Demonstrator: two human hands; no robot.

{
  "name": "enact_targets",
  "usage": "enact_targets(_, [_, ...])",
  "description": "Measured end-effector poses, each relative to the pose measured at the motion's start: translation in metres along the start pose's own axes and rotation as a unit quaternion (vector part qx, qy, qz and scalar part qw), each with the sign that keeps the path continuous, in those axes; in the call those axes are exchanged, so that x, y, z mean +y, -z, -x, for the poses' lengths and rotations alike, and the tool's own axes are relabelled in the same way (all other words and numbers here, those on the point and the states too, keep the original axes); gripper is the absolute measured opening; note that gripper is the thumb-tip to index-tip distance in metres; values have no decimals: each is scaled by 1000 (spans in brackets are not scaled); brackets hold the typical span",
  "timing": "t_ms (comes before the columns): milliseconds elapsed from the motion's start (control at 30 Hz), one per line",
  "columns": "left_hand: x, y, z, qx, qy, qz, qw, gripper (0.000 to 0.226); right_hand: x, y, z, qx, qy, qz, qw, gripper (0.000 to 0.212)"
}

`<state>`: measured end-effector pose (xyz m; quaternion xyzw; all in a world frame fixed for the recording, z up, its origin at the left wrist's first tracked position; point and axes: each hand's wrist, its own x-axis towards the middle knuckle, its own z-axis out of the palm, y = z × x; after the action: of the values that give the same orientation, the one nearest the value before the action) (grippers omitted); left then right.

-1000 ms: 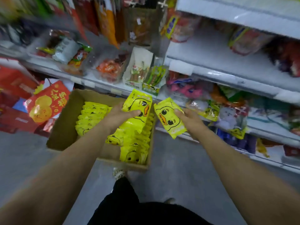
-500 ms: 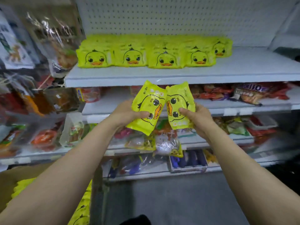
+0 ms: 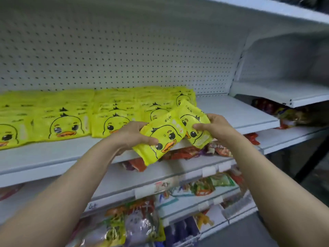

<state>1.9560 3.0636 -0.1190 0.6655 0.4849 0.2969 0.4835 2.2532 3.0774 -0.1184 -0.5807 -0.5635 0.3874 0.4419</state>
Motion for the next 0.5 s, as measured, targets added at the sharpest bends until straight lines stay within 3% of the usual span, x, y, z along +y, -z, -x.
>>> enact_targets(67, [12,2,-34,-20,-2,-42,999,47,-6,22,-26,-3,3,49,999,26])
enact_targets(200, [29,-4,-87,-38,-21,-100,994,97,-3,60,-73,-47,5,140,989,24])
enact_targets(500, [43,-34,-143,-11,-7,-148,989,81,3,78,-201,-184,75,287,937,25])
